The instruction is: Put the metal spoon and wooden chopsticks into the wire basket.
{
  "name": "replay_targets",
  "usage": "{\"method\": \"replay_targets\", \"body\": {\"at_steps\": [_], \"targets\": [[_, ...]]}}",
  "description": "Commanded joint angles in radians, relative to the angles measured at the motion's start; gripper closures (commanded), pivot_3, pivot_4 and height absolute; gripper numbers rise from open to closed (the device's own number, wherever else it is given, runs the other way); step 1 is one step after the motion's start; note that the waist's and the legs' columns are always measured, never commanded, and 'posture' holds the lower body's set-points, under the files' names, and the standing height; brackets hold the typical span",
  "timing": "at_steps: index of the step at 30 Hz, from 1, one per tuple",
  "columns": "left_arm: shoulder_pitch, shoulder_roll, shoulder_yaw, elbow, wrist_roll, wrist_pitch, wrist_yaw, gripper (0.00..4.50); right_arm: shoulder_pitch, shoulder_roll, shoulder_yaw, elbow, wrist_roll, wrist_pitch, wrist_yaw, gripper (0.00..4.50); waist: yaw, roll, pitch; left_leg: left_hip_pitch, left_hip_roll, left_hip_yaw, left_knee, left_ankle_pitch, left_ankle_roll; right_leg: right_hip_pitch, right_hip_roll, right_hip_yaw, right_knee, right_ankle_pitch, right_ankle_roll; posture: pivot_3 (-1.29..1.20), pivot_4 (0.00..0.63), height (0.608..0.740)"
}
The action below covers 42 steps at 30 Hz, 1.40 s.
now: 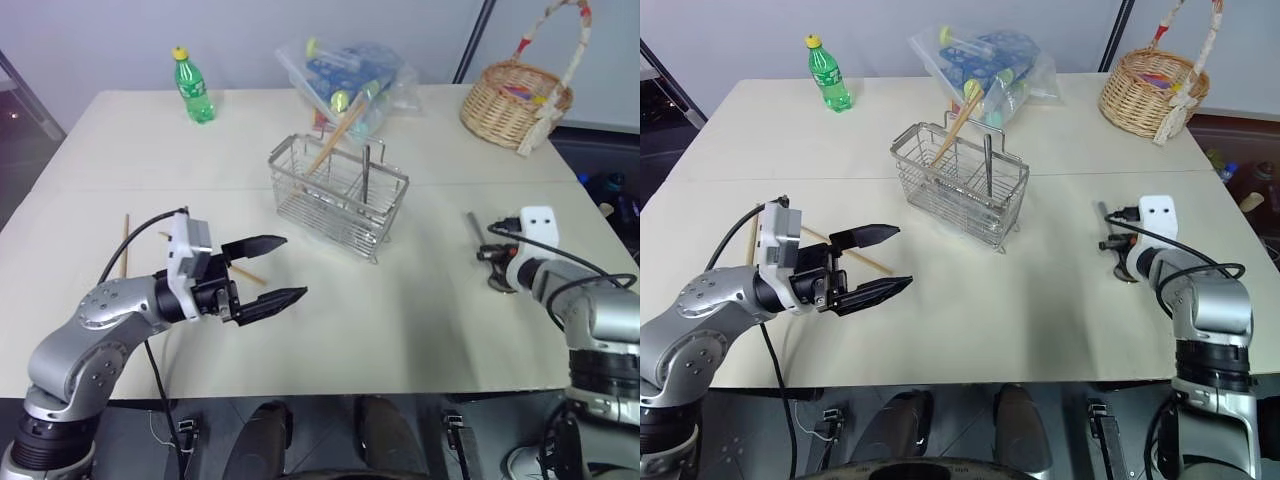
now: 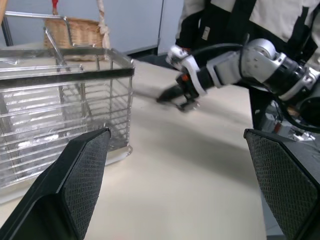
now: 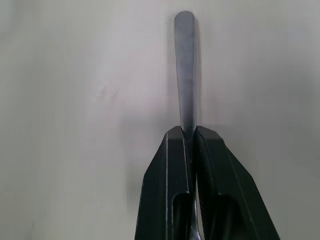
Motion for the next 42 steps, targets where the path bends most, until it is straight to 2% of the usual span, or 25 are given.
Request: {"method": "replay_targets", "body": {"at_steps": [1, 10, 16, 24, 35, 42], "targets": [[-0.041, -0.007, 0.001, 0.014, 0.015, -0.03, -0.015, 0.0, -0.117, 0.013, 0.013, -0.025, -0.059, -0.189, -0.046, 4.45, 0.0, 0.001, 0.001, -0.001, 0.0, 0.0, -0.001, 0.0, 0.0, -0.002, 0.0, 0.0, 0.0, 0.001, 0.001, 0.0, 0.15, 0.74], [-0.091, -0.003, 0.021, 0.055, 0.027, -0.032, -0.025, 0.0, -0.297, 0.097, 0.077, -0.039, -0.115, -0.431, -0.083, 4.45, 0.002, 0.001, 0.001, -0.009, 0.0, 0.0, 0.0, 0.0, 0.0, -0.009, 0.001, 0.0, 0.0, 0.002, 0.003, 0.0, 0.15, 0.74], [-0.098, 0.0, 0.025, 0.068, 0.067, -0.053, -0.008, 0.0, -0.359, 0.233, 0.104, -0.124, -0.056, -0.518, -0.071, 4.45, -0.003, 0.001, 0.001, -0.009, 0.0, 0.0, 0.0, 0.0, 0.0, -0.01, 0.001, 0.0, 0.002, 0.003, 0.003, 0.0, 0.15, 0.74], [-0.09, -0.013, 0.033, 0.05, 0.078, -0.057, 0.024, 0.0, -0.322, 0.384, 0.148, -0.276, 0.091, -0.462, -0.021, 4.45, -0.002, 0.001, 0.001, -0.012, 0.001, -0.001, 0.0, 0.001, -0.002, -0.016, 0.001, 0.001, 0.006, 0.003, 0.003, 0.0, 0.15, 0.74], [-0.086, -0.022, 0.031, 0.037, 0.076, -0.058, 0.062, 0.0, -0.228, 0.459, 0.189, -0.256, 0.105, -0.476, -0.008, 4.45, -0.005, 0.001, 0.001, -0.012, 0.001, 0.0, 0.0, 0.001, -0.002, -0.02, 0.002, 0.003, 0.014, 0.003, 0.002, 0.0, 0.15, 0.74], [-0.071, -0.018, 0.045, 0.023, 0.067, -0.051, 0.086, 0.0, -0.225, 0.486, 0.204, -0.258, 0.112, -0.477, -0.011, 4.45, -0.013, 0.001, 0.001, -0.012, 0.001, 0.001, 0.0, 0.002, -0.002, -0.022, 0.004, 0.006, 0.015, 0.003, 0.002, 0.0, 0.15, 0.74]]}}
